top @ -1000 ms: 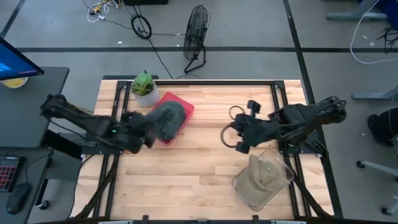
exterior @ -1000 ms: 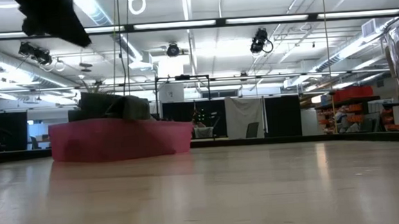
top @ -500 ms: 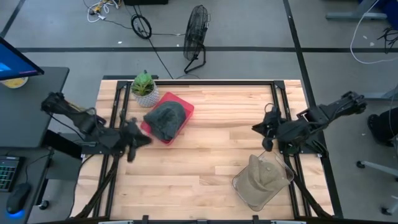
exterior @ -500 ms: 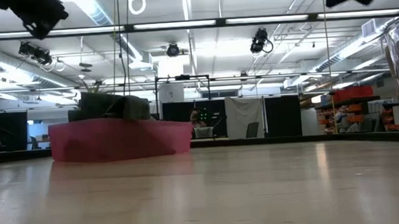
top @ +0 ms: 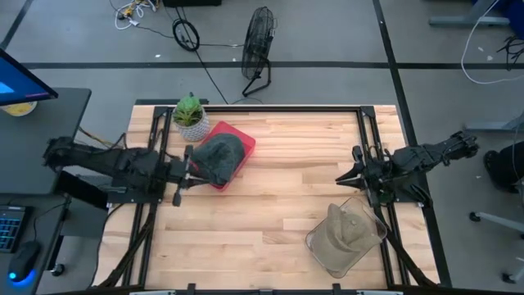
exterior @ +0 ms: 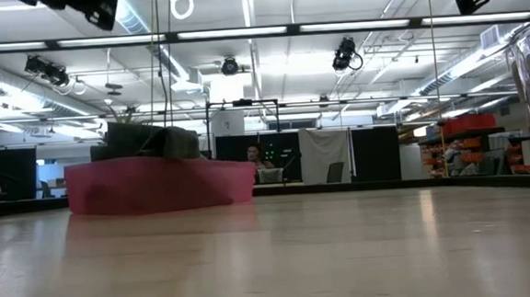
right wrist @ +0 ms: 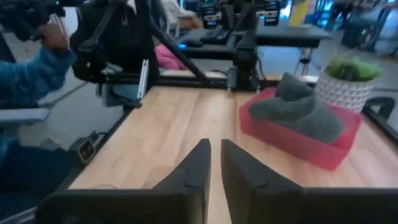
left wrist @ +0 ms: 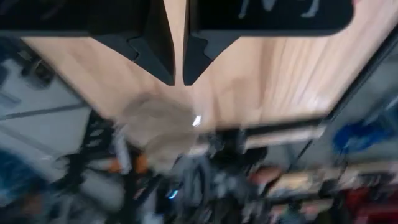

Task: Pick & Place hat
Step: Return to Home Position

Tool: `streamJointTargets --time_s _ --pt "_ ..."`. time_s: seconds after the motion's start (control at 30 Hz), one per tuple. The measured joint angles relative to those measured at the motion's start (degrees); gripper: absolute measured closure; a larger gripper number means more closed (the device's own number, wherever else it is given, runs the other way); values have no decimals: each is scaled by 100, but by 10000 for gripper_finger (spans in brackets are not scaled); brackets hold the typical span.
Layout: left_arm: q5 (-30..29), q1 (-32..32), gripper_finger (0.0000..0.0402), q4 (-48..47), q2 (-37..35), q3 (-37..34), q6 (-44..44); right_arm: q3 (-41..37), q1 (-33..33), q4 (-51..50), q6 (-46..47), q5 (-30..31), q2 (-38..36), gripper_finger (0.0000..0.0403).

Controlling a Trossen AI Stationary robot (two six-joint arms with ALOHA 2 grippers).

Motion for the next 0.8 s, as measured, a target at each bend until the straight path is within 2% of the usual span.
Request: streamJointTargets --time_s 0.1,0.27,0.4,0.53,0.8 --pt "740 606 376 156 -194 10 320 -305 -188 406 -1 -16 -329 360" --pt "805 1558 387 -260 -722 7 448 -658 -432 533 -293 -323 -736 360" --pt "1407 2096 394 -751 -1065 7 156 -999 -562 958 -475 -403 -1052 360" --pt "1748 2282 397 -375 -1128 -231 -127 -1527 -671 1727 -569 -707 -1230 360" --pt "1709 2394 390 838 -1574 -1677 7 -2062 -789 2071 -363 -704 -1539 360"
